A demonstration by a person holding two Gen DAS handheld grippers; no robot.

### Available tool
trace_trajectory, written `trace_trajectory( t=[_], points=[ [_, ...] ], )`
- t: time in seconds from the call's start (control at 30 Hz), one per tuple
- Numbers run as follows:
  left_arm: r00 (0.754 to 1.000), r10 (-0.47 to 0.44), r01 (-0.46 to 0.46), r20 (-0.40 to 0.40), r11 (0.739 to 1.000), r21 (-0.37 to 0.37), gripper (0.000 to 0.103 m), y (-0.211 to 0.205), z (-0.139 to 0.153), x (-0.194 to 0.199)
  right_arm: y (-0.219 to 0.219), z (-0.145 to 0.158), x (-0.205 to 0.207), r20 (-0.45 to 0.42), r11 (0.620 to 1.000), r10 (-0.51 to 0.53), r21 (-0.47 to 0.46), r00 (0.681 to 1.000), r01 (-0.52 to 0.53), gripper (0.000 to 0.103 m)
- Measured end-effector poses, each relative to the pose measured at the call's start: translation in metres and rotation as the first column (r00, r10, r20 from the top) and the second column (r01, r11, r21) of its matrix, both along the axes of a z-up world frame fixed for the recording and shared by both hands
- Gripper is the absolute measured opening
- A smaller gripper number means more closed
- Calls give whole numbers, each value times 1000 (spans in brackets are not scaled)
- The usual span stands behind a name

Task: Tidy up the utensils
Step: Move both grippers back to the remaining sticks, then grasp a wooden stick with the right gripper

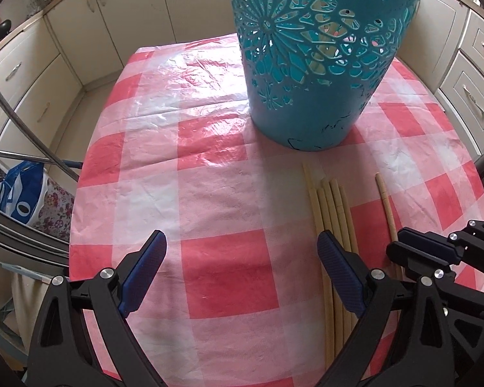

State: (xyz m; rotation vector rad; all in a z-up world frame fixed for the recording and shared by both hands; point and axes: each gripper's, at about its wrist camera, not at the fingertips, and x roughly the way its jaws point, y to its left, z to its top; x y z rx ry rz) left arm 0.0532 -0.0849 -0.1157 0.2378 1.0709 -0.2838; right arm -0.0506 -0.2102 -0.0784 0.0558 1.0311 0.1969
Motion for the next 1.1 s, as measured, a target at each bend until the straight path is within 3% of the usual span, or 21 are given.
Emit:
trace_trajectory(
  t=[0.2, 0.33, 0.57, 0.67, 0.8, 0.9, 1.03, 1.1],
  points=[
    [1000, -4, 4, 7, 1000, 4, 91, -6, -2, 0, -4, 1, 0, 8, 999, -33, 18, 999, 33, 13],
    [1000, -3, 3, 7, 1000, 0, 91, -7, -2, 1, -8, 3, 1, 21, 997, -72, 23, 997, 71, 21],
    [1000, -4, 4, -3, 1000, 25, 90, -7, -7, 2, -16, 3, 4, 25, 994, -111, 22, 994, 110, 21],
    [1000, 12, -12, -17, 1000, -5, 89, -2, -7, 4, -16, 4, 7, 30, 992, -129, 9, 991, 129, 23],
    [1000, 16, -16, -9, 999, -30, 75, 0, -6, 6, -14, 3, 12, 36, 991, -133, -4, 990, 134, 23],
    [1000, 1, -1, 14, 999, -34, 54, 0, -4, 4, -7, 3, 14, 39, 994, -99, -42, 994, 101, 23],
    [1000, -26, 26, 10, 998, -51, 20, 2, 0, -2, 4, 4, 8, 9, 999, 1, -41, 1000, -1, 10],
    [999, -37, 36, -12, 997, -70, 15, 4, 0, -6, 9, 4, 4, -2, 997, 55, -50, 998, -55, 10]
  ],
)
